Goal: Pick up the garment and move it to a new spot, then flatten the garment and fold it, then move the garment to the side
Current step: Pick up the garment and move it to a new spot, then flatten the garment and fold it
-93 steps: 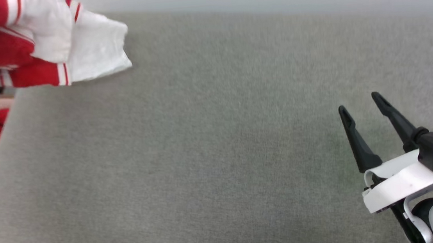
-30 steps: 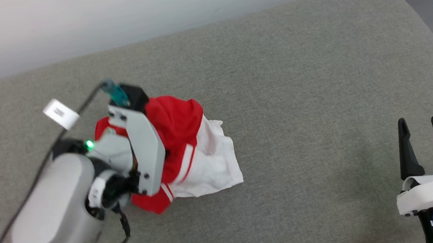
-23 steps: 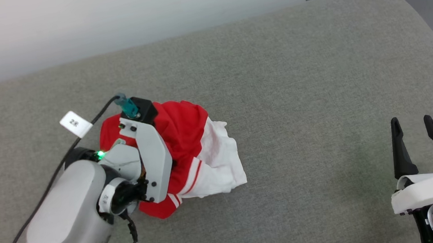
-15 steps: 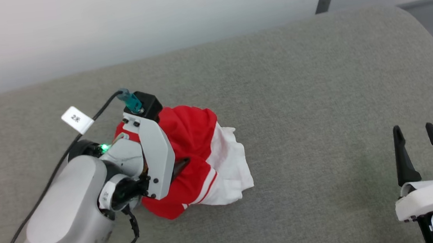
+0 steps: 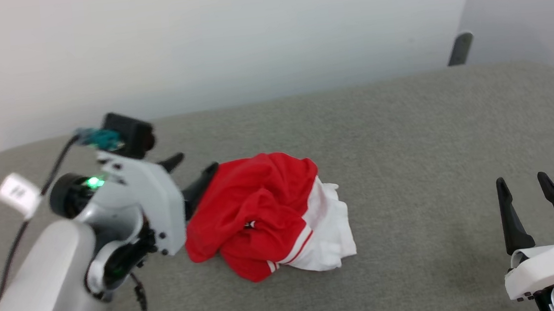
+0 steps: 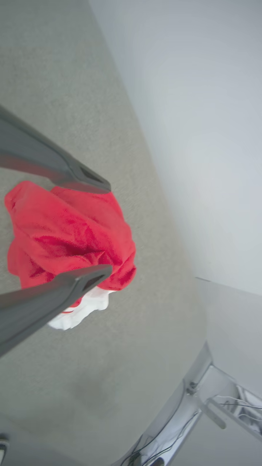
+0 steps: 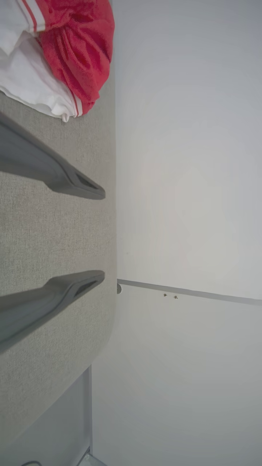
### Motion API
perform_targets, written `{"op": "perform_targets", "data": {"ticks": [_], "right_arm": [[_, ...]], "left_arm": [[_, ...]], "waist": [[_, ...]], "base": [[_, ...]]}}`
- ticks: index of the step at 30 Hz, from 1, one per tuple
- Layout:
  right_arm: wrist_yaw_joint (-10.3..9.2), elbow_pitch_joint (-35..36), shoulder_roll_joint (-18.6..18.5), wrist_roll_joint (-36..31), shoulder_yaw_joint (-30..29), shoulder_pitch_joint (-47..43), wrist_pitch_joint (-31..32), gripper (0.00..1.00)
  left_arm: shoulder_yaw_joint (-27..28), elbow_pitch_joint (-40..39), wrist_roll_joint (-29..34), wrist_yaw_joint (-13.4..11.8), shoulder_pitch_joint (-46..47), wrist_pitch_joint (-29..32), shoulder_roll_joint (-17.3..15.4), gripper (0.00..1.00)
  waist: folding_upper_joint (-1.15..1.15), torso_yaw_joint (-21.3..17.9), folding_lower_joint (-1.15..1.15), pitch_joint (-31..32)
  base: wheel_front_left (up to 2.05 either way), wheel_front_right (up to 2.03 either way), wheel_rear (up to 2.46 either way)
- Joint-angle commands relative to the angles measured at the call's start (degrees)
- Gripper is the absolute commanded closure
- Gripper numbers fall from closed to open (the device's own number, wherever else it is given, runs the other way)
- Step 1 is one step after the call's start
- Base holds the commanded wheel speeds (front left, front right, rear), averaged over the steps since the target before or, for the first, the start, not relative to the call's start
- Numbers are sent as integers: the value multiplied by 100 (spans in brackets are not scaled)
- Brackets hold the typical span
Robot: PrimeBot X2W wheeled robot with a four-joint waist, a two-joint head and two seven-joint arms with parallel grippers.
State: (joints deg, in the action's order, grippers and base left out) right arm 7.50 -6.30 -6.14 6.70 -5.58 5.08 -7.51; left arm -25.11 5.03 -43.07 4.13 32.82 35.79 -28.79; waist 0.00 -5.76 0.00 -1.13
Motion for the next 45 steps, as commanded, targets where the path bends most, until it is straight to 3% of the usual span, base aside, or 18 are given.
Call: {"op": "perform_targets", "data": {"ticks": [1,7,15,23,32,45], "right_arm": [[-2,28,-33,42,27,-97,7,0],[-2,48,-65,65,61,-169,-35,0],[-2,-2,-72,79,-16,-359,-84,0],[-2,-168,-220,120,-133,-519,-250,0],[-2,-294,-176,126,-410,-735,-347,0],[-2,-328,-120,99,-457,-928,-408,0]], "left_arm": [[153,-89,73,37,-208,-406,-59,0],[521,-185,454,27,-906,-1878,-259,0],[857,-7,770,-74,-1884,-3531,-283,0],[1076,387,905,-202,-2650,-4582,-295,0],[1342,602,996,-279,-3146,-5016,-258,0],[1668,510,1253,-230,-3449,-5097,-135,0]], "waist": [[0,306,0,289],[0,575,0,488],[0,871,0,687],[0,1051,0,851],[0,1114,0,953],[0,1078,0,934]], "base": [[0,0,0],[0,0,0],[0,0,0],[0,0,0],[0,0,0],[0,0,0]]}}
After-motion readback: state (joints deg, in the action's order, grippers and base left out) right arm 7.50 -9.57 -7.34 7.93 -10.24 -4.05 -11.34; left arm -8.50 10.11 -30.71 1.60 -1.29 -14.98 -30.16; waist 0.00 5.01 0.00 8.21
